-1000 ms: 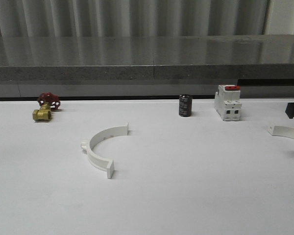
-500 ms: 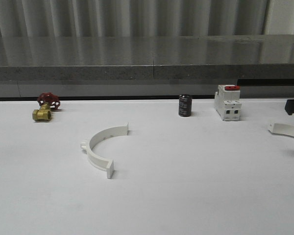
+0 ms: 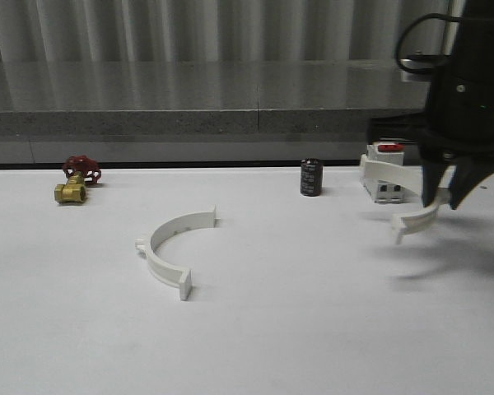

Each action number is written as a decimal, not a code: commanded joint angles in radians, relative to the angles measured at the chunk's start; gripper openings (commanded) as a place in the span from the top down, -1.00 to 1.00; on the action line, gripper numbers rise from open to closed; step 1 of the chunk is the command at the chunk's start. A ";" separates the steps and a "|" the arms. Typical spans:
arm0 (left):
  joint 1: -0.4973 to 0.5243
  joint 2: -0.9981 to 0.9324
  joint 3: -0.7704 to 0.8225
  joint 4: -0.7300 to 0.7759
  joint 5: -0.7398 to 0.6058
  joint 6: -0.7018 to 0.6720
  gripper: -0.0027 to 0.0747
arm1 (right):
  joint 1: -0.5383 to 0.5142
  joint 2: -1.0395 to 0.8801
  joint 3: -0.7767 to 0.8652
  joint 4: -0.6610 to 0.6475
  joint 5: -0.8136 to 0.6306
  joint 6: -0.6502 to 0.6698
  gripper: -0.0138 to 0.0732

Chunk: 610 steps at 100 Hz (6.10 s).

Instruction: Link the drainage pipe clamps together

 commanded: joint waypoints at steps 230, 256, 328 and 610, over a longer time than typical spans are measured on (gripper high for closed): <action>0.000 0.006 -0.026 0.001 -0.079 0.000 0.98 | 0.387 0.246 -0.263 -0.037 -0.078 0.444 0.20; 0.000 0.006 -0.026 0.001 -0.079 0.000 0.98 | 0.387 0.246 -0.263 -0.037 -0.078 0.431 -0.31; 0.000 0.006 -0.026 0.001 -0.079 0.000 0.98 | 0.362 0.087 -0.274 -0.132 -0.030 0.263 -0.31; 0.000 0.006 -0.026 0.001 -0.079 0.000 0.98 | -0.071 -1.534 0.884 -0.288 -0.192 0.051 0.84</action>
